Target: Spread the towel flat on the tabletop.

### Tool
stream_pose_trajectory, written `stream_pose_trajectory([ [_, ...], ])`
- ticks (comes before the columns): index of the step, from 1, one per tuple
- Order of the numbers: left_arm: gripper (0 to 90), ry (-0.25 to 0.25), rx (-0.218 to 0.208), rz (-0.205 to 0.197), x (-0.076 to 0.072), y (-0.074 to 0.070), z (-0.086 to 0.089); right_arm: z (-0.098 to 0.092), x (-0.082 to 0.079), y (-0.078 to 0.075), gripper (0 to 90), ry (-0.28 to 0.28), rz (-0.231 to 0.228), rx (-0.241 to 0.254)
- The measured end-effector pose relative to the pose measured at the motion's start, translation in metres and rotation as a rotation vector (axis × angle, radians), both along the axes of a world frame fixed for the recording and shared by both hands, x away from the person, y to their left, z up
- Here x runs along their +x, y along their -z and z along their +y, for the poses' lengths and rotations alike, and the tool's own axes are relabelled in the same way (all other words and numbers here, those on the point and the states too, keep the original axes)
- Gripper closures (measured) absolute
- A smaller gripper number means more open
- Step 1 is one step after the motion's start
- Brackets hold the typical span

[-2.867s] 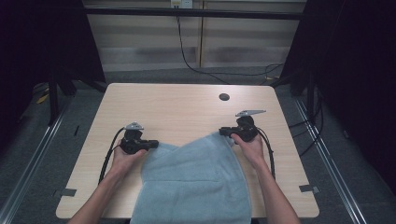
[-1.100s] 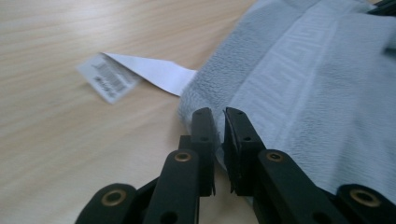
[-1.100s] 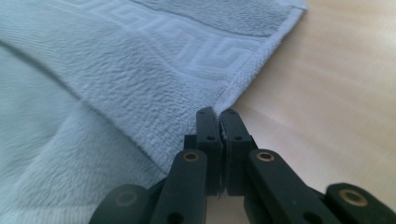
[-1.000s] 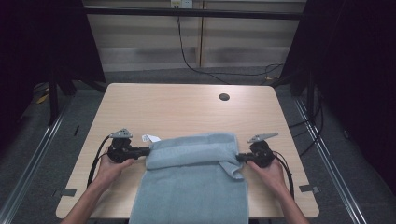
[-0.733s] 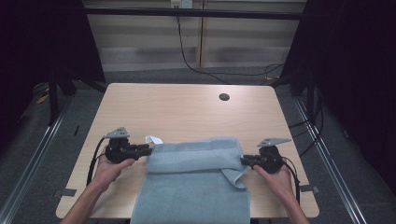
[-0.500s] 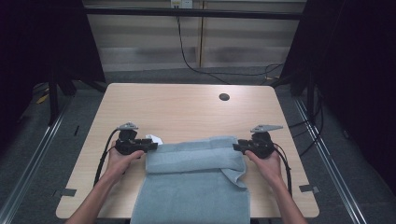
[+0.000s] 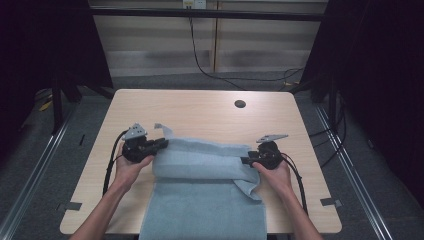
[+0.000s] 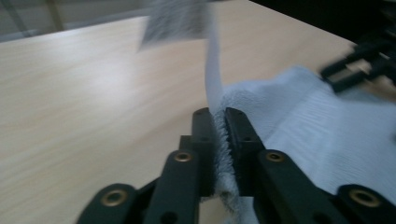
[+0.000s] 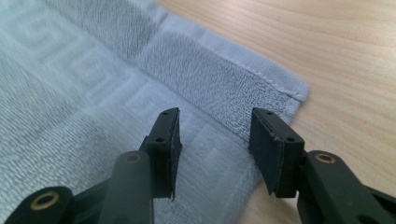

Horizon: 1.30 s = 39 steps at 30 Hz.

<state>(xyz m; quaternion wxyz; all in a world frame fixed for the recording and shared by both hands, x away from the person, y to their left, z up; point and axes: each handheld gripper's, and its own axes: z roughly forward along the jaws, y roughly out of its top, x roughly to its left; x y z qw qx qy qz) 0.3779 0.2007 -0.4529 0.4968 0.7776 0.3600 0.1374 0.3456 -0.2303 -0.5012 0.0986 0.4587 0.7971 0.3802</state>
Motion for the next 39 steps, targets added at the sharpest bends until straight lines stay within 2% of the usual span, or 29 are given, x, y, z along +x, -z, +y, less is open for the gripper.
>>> stream_pose_trajectory([
  [1,73.8,0.000,0.000,0.000,0.000,0.000,0.000,0.000,0.000,0.000,52.7,0.000,0.000,0.000],
  [2,73.8,-0.061,-0.025,0.016,0.008,0.003,0.003,0.000,0.001,0.000,51.8,0.003,-0.011,-0.006],
  [3,66.5,-0.091,-0.069,0.070,0.015,0.009,0.008,-0.001,0.001,0.000,51.7,0.015,-0.011,-0.004],
  [5,66.6,-0.083,-0.059,0.075,0.015,0.012,0.009,-0.002,0.001,0.000,51.7,0.013,-0.011,-0.009],
  [7,67.1,-0.060,-0.014,0.069,0.007,0.015,0.008,-0.005,-0.001,-0.001,52.6,0.014,-0.006,-0.021],
  [9,68.0,-0.042,-0.028,0.075,-0.002,0.016,0.008,-0.007,-0.003,-0.004,55.6,0.006,-0.030,-0.009],
  [10,68.7,0.035,-0.011,0.083,-0.013,0.015,0.006,-0.005,-0.005,-0.006,58.4,-0.012,-0.020,0.022],
  [11,69.2,0.035,-0.011,0.083,-0.013,0.015,0.006,-0.005,-0.005,-0.006,58.4,-0.012,-0.020,0.022],
  [12,70.8,0.137,0.030,0.134,-0.024,0.019,0.000,0.001,-0.009,-0.006,61.5,-0.037,-0.001,0.023],
  [13,72.5,0.137,0.030,0.134,-0.024,0.019,0.000,0.001,-0.009,-0.006,61.5,-0.037,-0.001,0.023],
  [14,72.5,0.169,0.089,0.157,-0.029,0.025,-0.004,0.005,-0.012,-0.004,63.5,-0.047,0.009,-0.009],
  [15,72.8,0.183,0.112,0.180,-0.030,0.031,-0.007,0.007,-0.011,-0.001,64.9,-0.043,0.020,-0.019],
  [16,72.7,0.138,0.143,0.181,-0.025,0.041,-0.009,0.005,-0.009,0.001,65.8,-0.038,0.004,-0.009],
  [17,72.1,0.138,0.143,0.181,-0.025,0.041,-0.009,0.005,-0.009,0.001,65.8,-0.038,0.004,-0.009],
  [20,69.8,0.062,0.135,0.192,-0.004,0.050,-0.009,0.003,0.002,0.001,65.8,-0.003,-0.015,-0.028],
  [21,69.8,0.011,0.179,0.170,0.005,0.051,-0.012,0.001,0.006,0.002,65.8,0.006,-0.025,-0.031],
  [22,73.7,-0.025,0.163,0.152,0.013,0.054,-0.012,-0.002,0.013,0.003,65.6,0.029,-0.030,-0.033],
  [23,73.4,-0.059,0.134,0.171,0.030,0.055,-0.015,-0.006,0.025,0.003,64.1,0.046,-0.029,-0.036],
  [26,73.5,-0.077,0.143,0.160,0.041,0.055,-0.022,-0.009,0.034,0.003,62.7,0.063,-0.036,-0.059],
  [27,73.1,-0.105,0.189,0.132,0.049,0.054,-0.027,-0.010,0.046,0.002,62.8,0.082,-0.034,-0.074],
  [29,69.5,-0.135,0.189,0.130,0.053,0.054,-0.029,-0.010,0.049,0.002,62.7,0.089,-0.037,-0.078],
  [31,65.1,-0.187,0.114,0.127,0.062,0.051,-0.023,-0.010,0.061,0.004,60.0,0.133,-0.050,-0.085],
  [33,64.3,-0.185,0.089,0.144,0.064,0.048,-0.018,-0.009,0.064,0.005,56.4,0.144,-0.057,-0.079],
  [34,65.6,-0.167,0.057,0.154,0.064,0.043,-0.014,-0.004,0.066,0.007,50.7,0.133,-0.080,-0.094],
  [35,65.3,-0.167,0.057,0.154,0.064,0.043,-0.014,-0.004,0.066,0.007,50.7,0.133,-0.080,-0.094],
  [36,64.9,-0.117,0.034,0.154,0.060,0.037,-0.013,-0.004,0.066,0.006,47.8,0.144,-0.068,-0.050],
  [37,65.0,-0.117,0.034,0.154,0.060,0.037,-0.013,-0.004,0.065,0.006,47.7,0.146,-0.065,-0.027],
  [38,65.0,-0.092,0.048,0.136,0.054,0.035,-0.013,-0.004,0.065,0.006,47.7,0.146,-0.065,-0.027],
  [39,65.0,-0.033,0.028,0.130,0.043,0.035,-0.014,-0.005,0.058,0.001,47.2,0.129,-0.073,-0.025],
])
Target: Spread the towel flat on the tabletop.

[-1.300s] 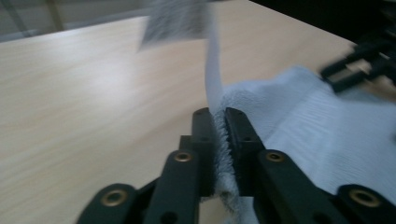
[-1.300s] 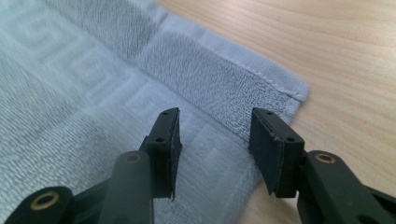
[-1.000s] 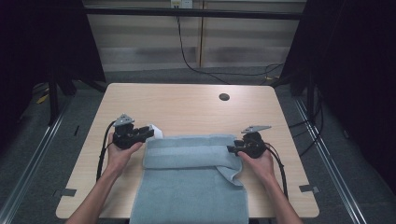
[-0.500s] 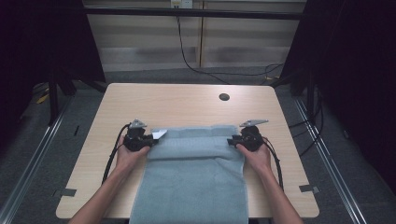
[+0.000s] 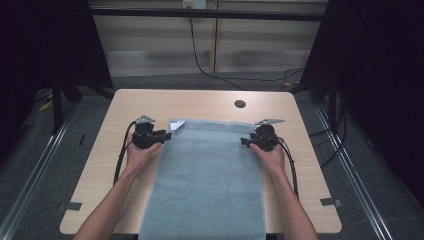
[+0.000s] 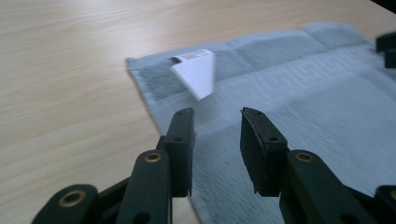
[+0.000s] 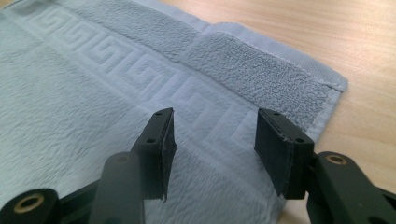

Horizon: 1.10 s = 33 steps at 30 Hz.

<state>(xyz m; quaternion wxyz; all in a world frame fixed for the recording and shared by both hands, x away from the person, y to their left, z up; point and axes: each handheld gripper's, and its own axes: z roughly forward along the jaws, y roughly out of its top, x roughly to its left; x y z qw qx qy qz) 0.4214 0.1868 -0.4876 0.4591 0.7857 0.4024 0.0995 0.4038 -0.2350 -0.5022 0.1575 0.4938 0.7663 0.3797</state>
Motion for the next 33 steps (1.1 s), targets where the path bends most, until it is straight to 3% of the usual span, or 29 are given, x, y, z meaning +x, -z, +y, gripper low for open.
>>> stream_pose_trajectory([
  [2,65.0,0.027,0.017,-0.012,-0.009,0.001,0.000,0.000,-0.004,-0.003,46.8,-0.006,-0.008,0.005],
  [4,66.0,0.086,0.075,-0.023,-0.023,0.008,-0.002,-0.004,-0.022,-0.013,45.9,-0.043,-0.018,0.052],
  [6,65.9,0.097,0.096,-0.019,-0.027,0.012,-0.003,-0.005,-0.029,-0.015,45.9,-0.059,-0.016,0.068],
  [7,65.9,0.097,0.144,-0.021,-0.030,0.018,-0.002,-0.003,-0.047,-0.017,46.6,-0.094,0.002,0.059],
  [8,65.8,0.096,0.160,-0.026,-0.031,0.021,-0.002,-0.001,-0.054,-0.018,46.7,-0.106,0.006,0.051],
  [9,65.9,0.096,0.160,-0.026,-0.031,0.021,-0.002,-0.001,-0.054,-0.018,46.7,-0.106,0.006,0.051],
  [10,66.0,0.093,0.150,-0.027,-0.032,0.021,0.000,0.002,-0.072,-0.015,47.2,-0.147,0.024,0.051],
  [11,66.0,0.096,0.151,-0.020,-0.032,0.021,0.001,0.002,-0.072,-0.015,47.2,-0.147,0.024,0.051],
  [12,66.1,0.091,0.174,-0.021,-0.033,0.020,0.002,0.004,-0.077,-0.014,47.2,-0.158,0.033,0.032],
  [13,66.0,0.088,0.178,-0.026,-0.035,0.020,0.003,0.007,-0.084,-0.011,47.2,-0.167,0.037,0.002],
  [15,64.6,0.083,0.176,-0.037,-0.043,0.020,0.009,0.009,-0.093,-0.008,47.1,-0.175,0.037,-0.012],
  [19,63.6,0.072,0.177,-0.036,-0.055,0.020,0.018,0.008,-0.093,-0.003,46.4,-0.173,0.032,0.006],
  [22,60.7,0.074,0.134,-0.011,-0.062,0.021,0.031,0.010,-0.092,0.002,45.6,-0.169,0.040,0.019],
  [33,54.3,0.086,0.141,-0.015,-0.080,0.020,0.027,0.013,-0.113,0.003,44.8,-0.178,0.017,-0.005],
])
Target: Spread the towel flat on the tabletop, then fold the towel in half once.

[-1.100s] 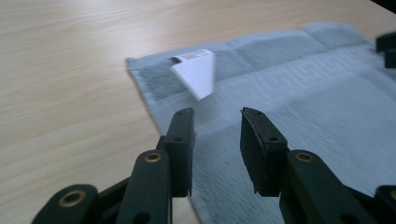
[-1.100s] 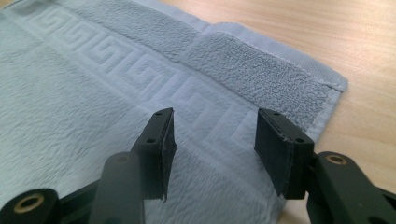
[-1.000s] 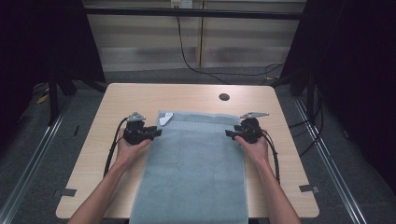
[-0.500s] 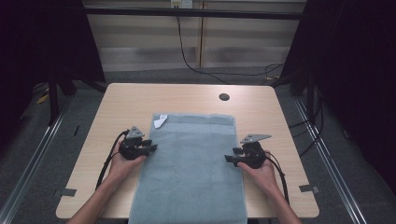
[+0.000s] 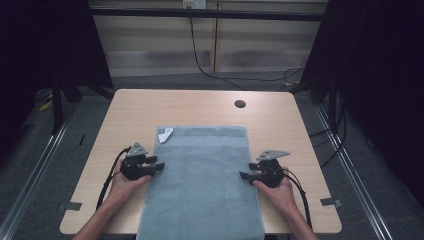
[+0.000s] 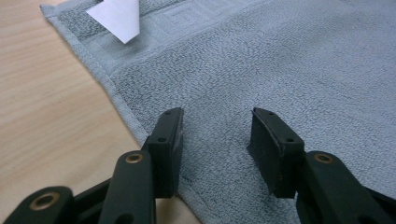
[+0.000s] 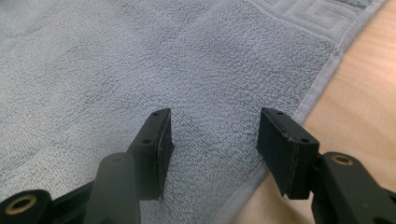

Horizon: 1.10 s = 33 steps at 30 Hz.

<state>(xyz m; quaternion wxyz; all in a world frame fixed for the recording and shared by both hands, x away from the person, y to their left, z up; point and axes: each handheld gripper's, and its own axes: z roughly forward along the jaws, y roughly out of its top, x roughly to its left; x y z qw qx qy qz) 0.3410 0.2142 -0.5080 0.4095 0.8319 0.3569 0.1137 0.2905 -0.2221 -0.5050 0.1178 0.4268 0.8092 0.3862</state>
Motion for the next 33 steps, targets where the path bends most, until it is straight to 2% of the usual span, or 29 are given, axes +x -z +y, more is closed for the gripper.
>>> stream_pose_trajectory([
  [3,54.2,0.011,0.003,0.011,-0.012,-0.002,-0.001,-0.004,-0.010,-0.001,45.0,-0.013,0.014,0.015],
  [4,54.2,0.021,0.019,0.009,-0.020,-0.003,-0.003,-0.007,-0.019,-0.001,45.3,-0.017,0.013,0.014],
  [6,54.2,0.030,0.024,0.011,-0.025,-0.003,-0.003,-0.007,-0.023,-0.001,45.3,-0.013,0.018,0.014],
  [8,53.7,0.042,0.010,0.026,-0.030,-0.004,-0.002,-0.006,-0.032,-0.003,45.0,-0.021,0.020,-0.006],
  [9,52.0,0.048,0.001,0.035,-0.033,-0.004,-0.001,-0.006,-0.041,-0.003,45.0,-0.034,0.025,0.002],
  [11,52.0,0.068,0.004,0.053,-0.038,-0.005,0.000,-0.006,-0.044,-0.004,45.0,-0.033,0.034,0.007],
  [12,51.9,0.079,-0.002,0.054,-0.043,-0.005,0.002,-0.008,-0.054,-0.004,45.0,-0.043,0.038,0.023],
  [13,51.9,0.079,-0.002,0.054,-0.043,-0.005,0.002,-0.008,-0.054,-0.004,45.0,-0.043,0.038,0.023],
  [16,51.9,0.086,-0.009,0.065,-0.049,-0.006,0.004,-0.007,-0.068,-0.005,45.0,-0.057,0.049,0.024],
  [18,51.6,0.093,0.000,0.074,-0.054,-0.007,0.003,-0.006,-0.072,-0.005,45.0,-0.063,0.048,0.020],
  [19,51.3,0.102,0.023,0.068,-0.060,-0.008,0.002,-0.005,-0.079,-0.006,45.0,-0.070,0.066,0.026],
  [21,51.3,0.104,0.030,0.061,-0.063,-0.009,0.001,-0.005,-0.082,-0.006,45.0,-0.075,0.068,0.029],
  [23,51.9,0.113,0.036,0.080,-0.064,-0.011,0.002,-0.005,-0.087,-0.009,44.4,-0.089,0.094,0.025],
  [25,49.1,0.109,0.020,0.063,-0.061,-0.014,0.001,-0.008,-0.085,-0.011,41.1,-0.086,0.100,0.051],
  [26,47.5,0.104,-0.017,0.065,-0.055,-0.019,0.002,-0.013,-0.079,-0.018,41.1,-0.068,0.068,0.073],
  [27,47.0,0.104,-0.017,0.065,-0.055,-0.019,0.002,-0.013,-0.079,-0.018,41.1,-0.068,0.068,0.073],
  [28,46.4,0.089,-0.042,0.053,-0.047,-0.025,0.003,-0.018,-0.069,-0.026,40.7,-0.045,0.043,0.095],
  [29,46.3,0.089,-0.042,0.053,-0.047,-0.025,0.003,-0.018,-0.069,-0.026,40.7,-0.045,0.043,0.095],
  [30,46.3,0.079,-0.057,0.051,-0.041,-0.028,0.004,-0.020,-0.064,-0.027,40.5,-0.042,0.027,0.098],
  [32,45.5,0.068,-0.056,0.055,-0.031,-0.030,0.003,-0.024,-0.045,-0.030,39.4,-0.021,0.025,0.084],
  [33,44.6,0.057,-0.059,0.041,-0.020,-0.031,0.001,-0.026,-0.025,-0.031,38.9,-0.001,0.015,0.070],
])
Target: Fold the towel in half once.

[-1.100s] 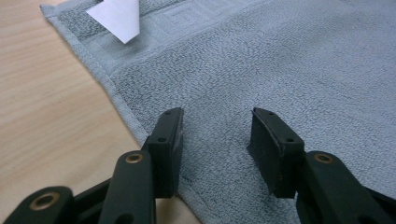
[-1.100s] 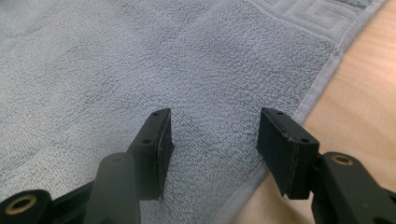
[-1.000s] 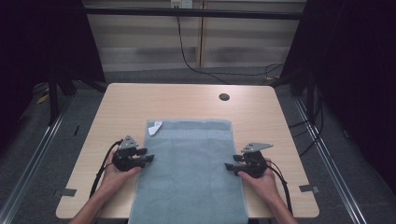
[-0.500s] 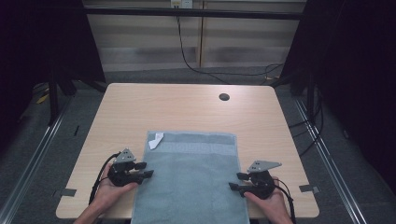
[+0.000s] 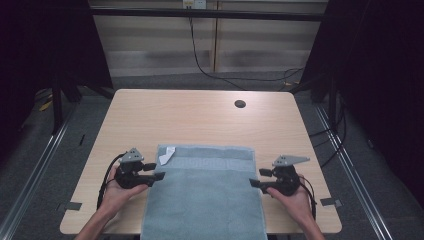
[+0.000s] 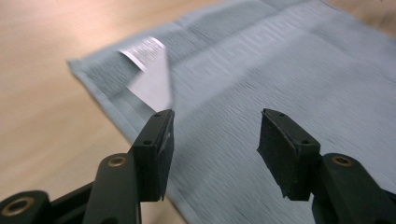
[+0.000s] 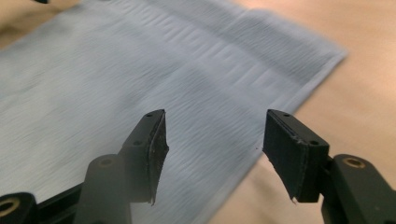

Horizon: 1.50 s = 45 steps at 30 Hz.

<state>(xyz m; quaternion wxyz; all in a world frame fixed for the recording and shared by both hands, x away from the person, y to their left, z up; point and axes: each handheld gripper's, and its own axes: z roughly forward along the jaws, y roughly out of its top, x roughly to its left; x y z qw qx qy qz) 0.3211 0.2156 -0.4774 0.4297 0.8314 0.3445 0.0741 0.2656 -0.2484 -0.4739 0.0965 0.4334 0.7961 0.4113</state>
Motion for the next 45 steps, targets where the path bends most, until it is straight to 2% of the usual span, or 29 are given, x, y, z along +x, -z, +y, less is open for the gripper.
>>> stream_pose_trajectory([
  [1,44.4,0.000,0.000,0.000,0.000,0.000,0.000,0.000,0.000,0.000,38.9,0.000,0.000,0.000],
  [2,44.4,-0.019,-0.006,0.003,0.007,-0.001,-0.001,-0.001,0.008,0.000,38.7,0.001,-0.008,0.001],
  [3,43.8,-0.032,-0.013,-0.003,0.010,-0.002,-0.002,-0.003,0.020,0.000,37.4,0.016,-0.007,0.003],
  [4,43.1,-0.019,-0.020,0.001,0.017,-0.004,-0.004,-0.003,0.027,0.000,36.7,0.022,-0.008,0.003],
  [6,42.7,-0.027,-0.010,-0.017,0.027,-0.007,-0.008,0.000,0.046,-0.001,36.1,0.018,-0.010,-0.003],
  [7,42.4,-0.038,-0.025,-0.011,0.032,-0.007,-0.010,0.004,0.061,0.000,35.0,0.010,-0.022,-0.018],
  [8,42.4,-0.054,-0.042,0.003,0.038,-0.006,-0.010,0.004,0.061,0.000,35.0,0.010,-0.022,-0.018],
  [9,42.2,-0.067,-0.058,0.015,0.042,-0.006,-0.011,0.006,0.068,0.001,34.6,0.015,-0.020,-0.015],
  [11,41.9,-0.077,-0.081,0.015,0.045,-0.003,-0.012,0.010,0.078,0.006,33.7,0.018,-0.014,-0.004],
  [13,41.0,-0.072,-0.056,0.010,0.045,0.001,-0.013,0.015,0.088,0.015,30.8,0.029,-0.003,-0.021],
  [15,39.3,-0.065,-0.031,0.001,0.045,0.004,-0.012,0.020,0.092,0.024,30.2,0.033,-0.002,-0.050],
  [17,38.4,-0.074,-0.026,0.001,0.046,0.005,-0.008,0.020,0.092,0.025,29.0,0.031,0.002,-0.059],
  [18,37.1,-0.083,-0.020,-0.004,0.048,0.006,-0.006,0.021,0.092,0.028,27.3,0.034,0.000,-0.093],
  [19,35.1,-0.089,-0.024,-0.003,0.049,0.007,-0.004,0.020,0.091,0.032,26.7,0.043,-0.007,-0.106],
  [21,34.4,-0.102,-0.025,0.002,0.052,0.008,-0.002,0.020,0.089,0.033,26.8,0.049,-0.014,-0.097],
  [22,33.7,-0.103,-0.017,-0.001,0.054,0.009,-0.002,0.021,0.088,0.033,26.7,0.045,-0.015,-0.103],
  [23,33.3,-0.102,-0.001,-0.004,0.055,0.010,-0.001,0.023,0.086,0.033,26.6,0.026,-0.021,-0.120],
  [24,32.6,-0.103,-0.004,-0.003,0.055,0.011,-0.001,0.028,0.084,0.033,27.0,-0.004,-0.024,-0.134],
  [25,32.6,-0.103,0.004,-0.005,0.055,0.012,-0.001,0.028,0.084,0.033,27.0,-0.004,-0.024,-0.134],
  [26,32.2,-0.096,0.010,-0.003,0.056,0.014,-0.001,0.031,0.082,0.032,27.4,-0.005,-0.030,-0.160],
  [27,31.6,-0.084,0.013,0.004,0.057,0.015,0.000,0.035,0.081,0.032,34.7,-0.016,-0.043,-0.187],
  [29,29.5,-0.075,0.025,0.005,0.057,0.017,-0.001,0.035,0.079,0.029,55.2,-0.038,-0.040,-0.182],
  [32,27.8,-0.053,0.046,0.005,0.056,0.019,-0.003,0.031,0.079,0.029,75.7,-0.025,-0.023,-0.134],
  [33,27.0,-0.047,0.048,0.004,0.057,0.020,-0.003,0.029,0.080,0.030,79.4,-0.019,-0.022,-0.123],
  [34,26.3,-0.049,0.054,0.004,0.057,0.021,-0.004,0.027,0.081,0.030,82.0,-0.015,-0.012,-0.107],
  [37,25.6,-0.051,0.061,0.000,0.058,0.023,-0.004,0.027,0.080,0.030,82.7,-0.016,-0.010,-0.104],
  [39,25.9,-0.058,0.046,-0.001,0.059,0.024,-0.004,0.027,0.080,0.030,82.7,-0.018,-0.013,-0.106],
  [41,26.3,-0.068,0.047,-0.019,0.060,0.025,-0.005,0.027,0.080,0.031,82.7,-0.016,-0.013,-0.100],
  [45,28.4,-0.041,0.050,-0.028,0.060,0.026,-0.011,0.027,0.080,0.031,82.7,-0.014,-0.014,-0.091],
])
